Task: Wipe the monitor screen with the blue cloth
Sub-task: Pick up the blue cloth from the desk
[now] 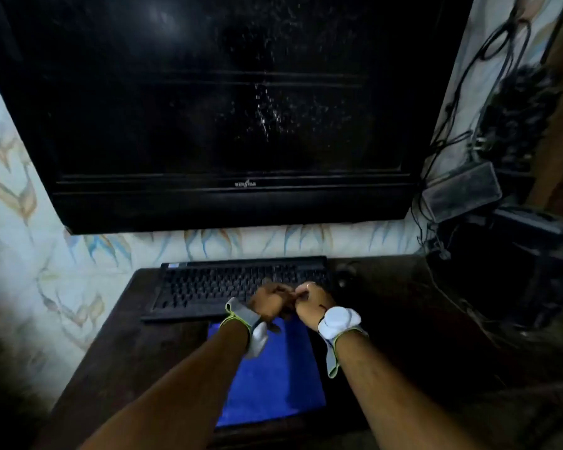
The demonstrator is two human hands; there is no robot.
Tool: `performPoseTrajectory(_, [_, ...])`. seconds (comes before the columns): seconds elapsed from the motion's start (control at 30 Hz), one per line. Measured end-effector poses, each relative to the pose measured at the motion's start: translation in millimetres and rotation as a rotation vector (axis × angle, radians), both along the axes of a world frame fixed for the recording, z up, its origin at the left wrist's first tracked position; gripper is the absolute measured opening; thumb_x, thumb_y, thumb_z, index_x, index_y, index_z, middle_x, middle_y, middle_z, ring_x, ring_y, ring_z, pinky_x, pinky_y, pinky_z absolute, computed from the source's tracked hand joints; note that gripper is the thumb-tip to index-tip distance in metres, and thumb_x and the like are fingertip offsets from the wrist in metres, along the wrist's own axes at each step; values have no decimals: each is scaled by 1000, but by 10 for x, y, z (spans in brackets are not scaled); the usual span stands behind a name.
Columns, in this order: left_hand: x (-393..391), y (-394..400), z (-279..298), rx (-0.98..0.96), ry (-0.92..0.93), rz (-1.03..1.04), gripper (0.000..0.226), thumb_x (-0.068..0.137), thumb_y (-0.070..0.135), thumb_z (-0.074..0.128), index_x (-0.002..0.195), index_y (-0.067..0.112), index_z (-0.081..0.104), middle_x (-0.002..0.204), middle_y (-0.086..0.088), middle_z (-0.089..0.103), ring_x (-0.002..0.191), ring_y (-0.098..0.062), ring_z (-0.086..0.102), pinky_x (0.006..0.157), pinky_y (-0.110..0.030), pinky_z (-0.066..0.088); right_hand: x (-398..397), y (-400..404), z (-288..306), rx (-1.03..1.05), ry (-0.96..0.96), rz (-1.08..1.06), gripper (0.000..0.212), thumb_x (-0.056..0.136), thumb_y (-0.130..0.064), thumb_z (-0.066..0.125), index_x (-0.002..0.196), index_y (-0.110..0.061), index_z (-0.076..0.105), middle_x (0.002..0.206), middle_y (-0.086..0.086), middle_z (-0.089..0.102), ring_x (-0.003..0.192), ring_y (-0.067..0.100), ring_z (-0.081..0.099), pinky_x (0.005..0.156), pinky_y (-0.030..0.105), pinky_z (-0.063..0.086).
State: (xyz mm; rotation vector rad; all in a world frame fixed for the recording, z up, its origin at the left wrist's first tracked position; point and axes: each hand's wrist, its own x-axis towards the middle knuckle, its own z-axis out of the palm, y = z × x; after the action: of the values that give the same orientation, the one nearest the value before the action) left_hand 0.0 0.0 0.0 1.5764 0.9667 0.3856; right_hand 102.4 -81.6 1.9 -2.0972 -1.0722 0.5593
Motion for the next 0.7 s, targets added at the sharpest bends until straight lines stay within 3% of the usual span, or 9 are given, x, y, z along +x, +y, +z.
performPoseTrajectory(0.1, [2, -75, -167, -106, 179, -52, 22, 96, 14, 55, 78, 20, 66, 70, -6, 67, 52, -19, 64, 41, -30, 56, -10, -99, -255, -113, 21, -48, 28, 85, -18, 63, 111, -7, 63, 119, 20, 66, 111, 38, 61, 89, 35, 48])
performPoseTrajectory(0.17, [-10, -136, -278, -137, 179, -45, 22, 99, 13, 52, 85, 9, 68, 80, -15, 67, 64, -30, 65, 61, -41, 61, -16, -200, -376, -205, 40, -64, 29, 86, -19, 63, 110, -2, 62, 114, 20, 65, 111, 36, 61, 82, 33, 44])
performPoseTrajectory(0.27, [-47, -232, -381, -112, 223, -42, 25, 99, 19, 55, 106, 2, 72, 102, -23, 71, 94, -38, 70, 90, -55, 57, -80, -289, -414, -292, 56, -54, 17, 86, -22, 61, 90, -6, 57, 93, 13, 50, 90, 23, 52, 74, 27, 31])
performPoseTrajectory(0.33, [-46, -226, -410, -84, 231, -28, 29, 98, 23, 56, 111, 1, 71, 107, -23, 71, 99, -36, 71, 90, -53, 58, -93, -233, -430, -309, 138, -37, 25, 85, -28, 59, 92, -4, 58, 98, 13, 47, 94, 20, 47, 76, 27, 30])
performPoseTrajectory(0.4, [-71, -193, -417, -42, 247, -21, 35, 98, 27, 56, 117, 0, 69, 118, -22, 70, 107, -35, 69, 87, -46, 58, -138, -104, -418, -321, 167, -29, 46, 88, -31, 56, 120, 2, 58, 120, 15, 55, 114, 25, 55, 82, 27, 31])
performPoseTrajectory(0.43, [-86, -161, -420, 2, 244, 14, 40, 99, 32, 56, 121, 1, 68, 124, -20, 68, 112, -32, 67, 89, -42, 56, -138, -29, -388, -334, 140, -12, 55, 83, -36, 54, 124, -1, 57, 128, 15, 58, 119, 30, 56, 84, 28, 36])
performPoseTrajectory(0.5, [-254, -61, -378, 8, 204, 179, 52, 98, 46, 50, 123, 4, 68, 131, -19, 65, 120, -30, 62, 100, -37, 50, -281, 148, -286, -346, 94, 46, 68, 62, -42, 50, 118, -4, 62, 124, 18, 64, 114, 35, 61, 82, 31, 44])
performPoseTrajectory(0.6, [-511, 144, -368, -7, 284, 345, 70, 98, 58, 40, 131, -1, 61, 141, -24, 56, 132, -34, 53, 113, -37, 39, -560, 361, -144, -291, 76, 118, 57, 62, -41, 55, 107, -8, 67, 113, 15, 69, 102, 31, 66, 75, 29, 44])
performPoseTrajectory(0.7, [-887, 322, -426, 94, 443, 436, 71, 100, 56, 32, 128, -1, 62, 139, -23, 57, 130, -36, 54, 108, -37, 40, -911, 500, -207, -309, 109, 155, 60, 59, -50, 55, 103, -11, 68, 116, 16, 70, 104, 34, 67, 93, 42, 54])
